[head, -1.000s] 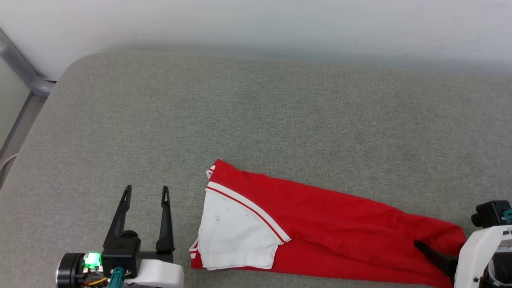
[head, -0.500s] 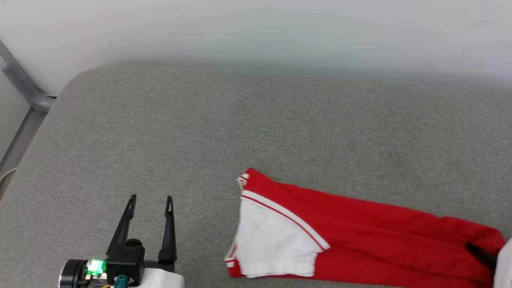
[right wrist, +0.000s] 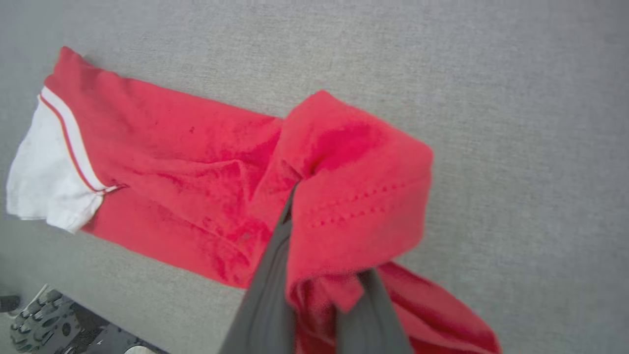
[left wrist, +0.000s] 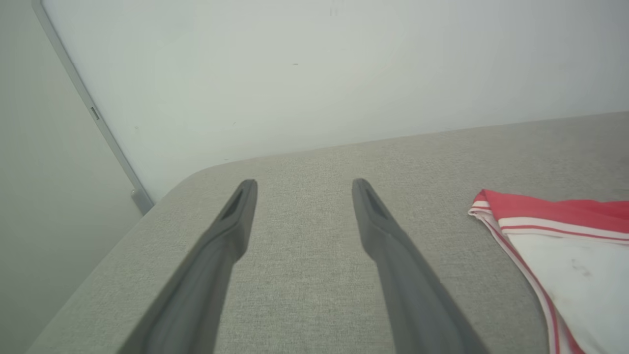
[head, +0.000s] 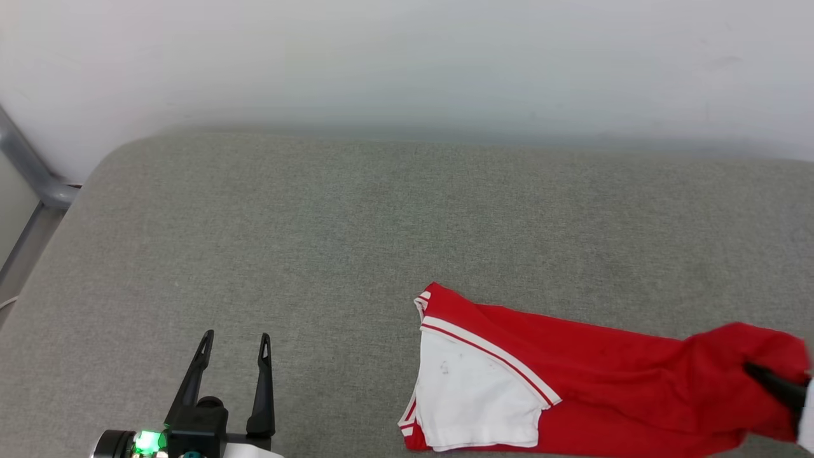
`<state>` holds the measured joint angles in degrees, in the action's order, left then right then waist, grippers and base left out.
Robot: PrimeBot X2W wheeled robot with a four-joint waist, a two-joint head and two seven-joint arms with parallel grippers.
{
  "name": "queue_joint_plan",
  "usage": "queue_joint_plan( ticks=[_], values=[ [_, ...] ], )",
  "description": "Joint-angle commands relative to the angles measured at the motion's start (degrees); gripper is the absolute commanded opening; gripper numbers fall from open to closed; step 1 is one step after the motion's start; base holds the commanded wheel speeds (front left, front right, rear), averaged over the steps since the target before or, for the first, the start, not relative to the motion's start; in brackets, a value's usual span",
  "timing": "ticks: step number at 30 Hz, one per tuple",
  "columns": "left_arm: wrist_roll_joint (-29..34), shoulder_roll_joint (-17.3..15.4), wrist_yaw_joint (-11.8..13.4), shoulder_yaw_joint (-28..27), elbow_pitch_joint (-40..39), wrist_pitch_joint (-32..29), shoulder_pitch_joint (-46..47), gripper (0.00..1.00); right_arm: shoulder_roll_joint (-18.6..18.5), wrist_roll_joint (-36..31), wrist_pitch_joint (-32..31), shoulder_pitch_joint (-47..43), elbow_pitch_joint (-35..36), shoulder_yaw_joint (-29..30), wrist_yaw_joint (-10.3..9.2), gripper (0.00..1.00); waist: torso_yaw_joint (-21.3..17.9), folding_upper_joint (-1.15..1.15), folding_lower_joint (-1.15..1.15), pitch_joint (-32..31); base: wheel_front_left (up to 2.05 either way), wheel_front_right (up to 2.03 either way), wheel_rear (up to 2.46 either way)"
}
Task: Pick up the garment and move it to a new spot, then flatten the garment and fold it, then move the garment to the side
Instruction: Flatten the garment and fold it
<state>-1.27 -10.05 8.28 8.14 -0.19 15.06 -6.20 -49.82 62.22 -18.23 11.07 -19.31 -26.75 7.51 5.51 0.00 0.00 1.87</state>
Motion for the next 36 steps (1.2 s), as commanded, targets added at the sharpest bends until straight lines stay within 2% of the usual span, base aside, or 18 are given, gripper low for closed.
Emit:
queue_joint_plan(
  ticks=[1, 8, 17, 18, 26, 36],
  values=[
    [0.0, 0.1, -0.2, -0.3, 0.0, 0.1, -0.5, 1.00, 1.3, 1.5, -1.1, -1.1, 3.7, 0.5, -0.05, 0.00, -0.3, 0.00, 0.00, -0.1, 0.00, 0.00, 0.00],
    [0.5, 0.7, -0.7, 0.1, 0.4, 0.1, 0.5, 1.00, 4.6, 0.2, -6.0, -0.3, 13.5, 0.7, -0.05, 0.00, -0.2, 0.00, 0.00, 0.1, 0.00, 0.00, 0.00],
    [0.7, 1.6, -1.5, 1.0, 0.7, 0.1, 2.6, 1.00, 14.9, -7.4, -10.4, 8.3, 13.0, -4.9, -0.04, 0.00, 0.8, 0.00, 0.00, 2.2, 0.00, 0.00, 0.00],
    [0.7, 1.6, -1.5, 1.0, 0.7, 0.1, 2.6, 1.00, 14.9, -7.4, -10.4, 8.3, 13.0, -4.9, -0.04, 0.00, 0.8, 0.00, 0.00, 2.2, 0.00, 0.00, 0.00],
    [0.9, 2.4, -1.7, 1.5, 0.9, 0.1, 4.5, 1.00, 22.4, -12.2, -9.8, 17.7, 6.3, -13.4, -0.05, 0.00, 1.5, 0.00, 0.00, 4.6, 0.00, 0.00, 0.00],
    [1.1, 2.8, -1.8, 1.8, 1.1, 0.1, 6.4, 1.00, 28.4, -16.0, -6.5, 23.8, -5.6, -21.9, -0.05, 0.00, 2.9, 0.00, 0.00, 7.0, 0.00, 0.00, 0.00]
  ],
)
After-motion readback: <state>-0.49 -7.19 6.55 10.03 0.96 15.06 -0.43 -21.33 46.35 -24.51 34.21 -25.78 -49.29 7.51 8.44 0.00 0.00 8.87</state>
